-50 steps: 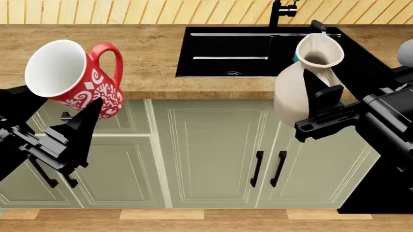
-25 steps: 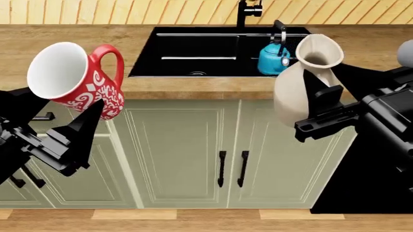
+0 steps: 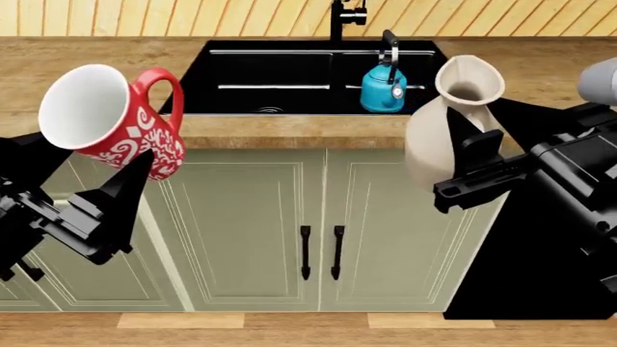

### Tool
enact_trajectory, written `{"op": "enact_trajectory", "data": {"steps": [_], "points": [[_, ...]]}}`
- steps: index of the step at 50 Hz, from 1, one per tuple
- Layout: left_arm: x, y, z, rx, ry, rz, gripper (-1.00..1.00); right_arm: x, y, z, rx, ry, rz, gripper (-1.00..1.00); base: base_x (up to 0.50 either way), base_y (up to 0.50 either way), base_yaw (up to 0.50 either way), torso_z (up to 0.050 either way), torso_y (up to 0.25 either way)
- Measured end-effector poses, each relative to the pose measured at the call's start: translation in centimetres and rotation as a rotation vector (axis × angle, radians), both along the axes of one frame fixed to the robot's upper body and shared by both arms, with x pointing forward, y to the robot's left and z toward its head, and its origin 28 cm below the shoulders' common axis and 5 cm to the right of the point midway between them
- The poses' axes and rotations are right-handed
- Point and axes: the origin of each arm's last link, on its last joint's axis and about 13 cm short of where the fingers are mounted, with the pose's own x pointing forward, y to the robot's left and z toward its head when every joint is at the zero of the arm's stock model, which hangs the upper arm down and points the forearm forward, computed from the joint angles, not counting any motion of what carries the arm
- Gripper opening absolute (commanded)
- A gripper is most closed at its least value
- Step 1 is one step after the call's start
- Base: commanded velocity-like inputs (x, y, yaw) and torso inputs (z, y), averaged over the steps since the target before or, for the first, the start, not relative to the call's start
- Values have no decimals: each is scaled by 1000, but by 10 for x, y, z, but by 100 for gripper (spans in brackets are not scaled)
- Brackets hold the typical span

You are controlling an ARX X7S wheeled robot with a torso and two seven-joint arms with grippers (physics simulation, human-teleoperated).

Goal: Pick the jug and cup and place them in the sink. Then turn on the water.

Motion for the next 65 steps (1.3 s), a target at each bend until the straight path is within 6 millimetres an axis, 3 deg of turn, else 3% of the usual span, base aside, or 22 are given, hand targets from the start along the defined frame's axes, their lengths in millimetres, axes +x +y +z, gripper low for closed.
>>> {"op": "enact_trajectory", "data": {"steps": [19,65], "points": [[1,0,-2,-1,3,1,-100,4,2,-5,-2,21,3,-100,61,-43,0,1,2],[2,1,-3,-5,3,10,-100,5,4,-5,13,35,9,-100,4,-250,0,0,2]]}}
